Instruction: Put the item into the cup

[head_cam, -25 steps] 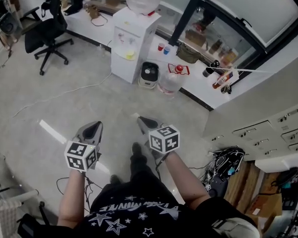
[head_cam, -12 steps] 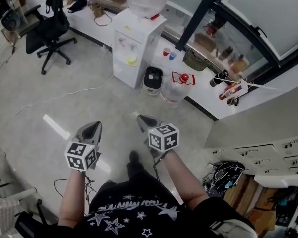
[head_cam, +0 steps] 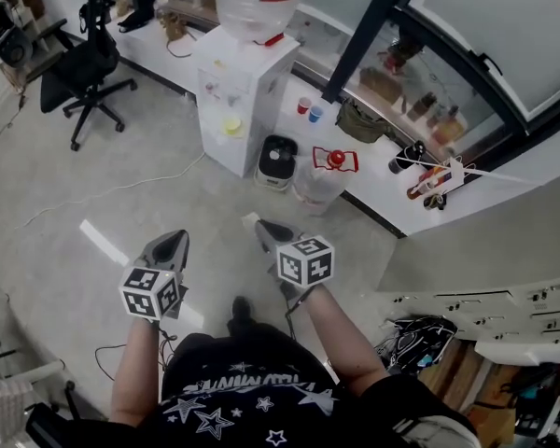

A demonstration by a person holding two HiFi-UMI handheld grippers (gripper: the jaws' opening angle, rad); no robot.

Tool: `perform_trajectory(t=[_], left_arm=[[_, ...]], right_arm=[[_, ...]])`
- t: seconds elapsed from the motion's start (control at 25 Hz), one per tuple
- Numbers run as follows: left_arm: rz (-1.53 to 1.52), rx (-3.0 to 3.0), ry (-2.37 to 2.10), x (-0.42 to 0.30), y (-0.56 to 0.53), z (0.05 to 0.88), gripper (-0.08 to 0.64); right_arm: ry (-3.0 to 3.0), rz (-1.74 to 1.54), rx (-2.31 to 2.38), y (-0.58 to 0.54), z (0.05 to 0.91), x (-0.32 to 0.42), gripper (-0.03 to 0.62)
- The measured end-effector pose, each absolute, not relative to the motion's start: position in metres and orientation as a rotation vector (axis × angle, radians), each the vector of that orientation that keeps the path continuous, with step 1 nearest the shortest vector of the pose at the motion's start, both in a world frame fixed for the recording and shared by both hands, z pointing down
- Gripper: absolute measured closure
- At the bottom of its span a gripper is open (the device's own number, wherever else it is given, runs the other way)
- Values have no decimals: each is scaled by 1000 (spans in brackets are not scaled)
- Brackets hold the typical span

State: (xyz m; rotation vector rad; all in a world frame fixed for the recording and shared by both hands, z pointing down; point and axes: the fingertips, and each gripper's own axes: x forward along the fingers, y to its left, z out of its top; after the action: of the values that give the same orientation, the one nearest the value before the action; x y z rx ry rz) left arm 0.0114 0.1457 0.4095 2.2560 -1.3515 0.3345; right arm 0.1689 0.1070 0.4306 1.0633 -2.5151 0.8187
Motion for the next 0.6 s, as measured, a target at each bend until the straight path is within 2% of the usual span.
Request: perform_trajectory(t=[0.6], left_arm=[[354,2217,-1358,47,116,416,554]], right_arm=[[-2532,919,1036,74,438,195,591]])
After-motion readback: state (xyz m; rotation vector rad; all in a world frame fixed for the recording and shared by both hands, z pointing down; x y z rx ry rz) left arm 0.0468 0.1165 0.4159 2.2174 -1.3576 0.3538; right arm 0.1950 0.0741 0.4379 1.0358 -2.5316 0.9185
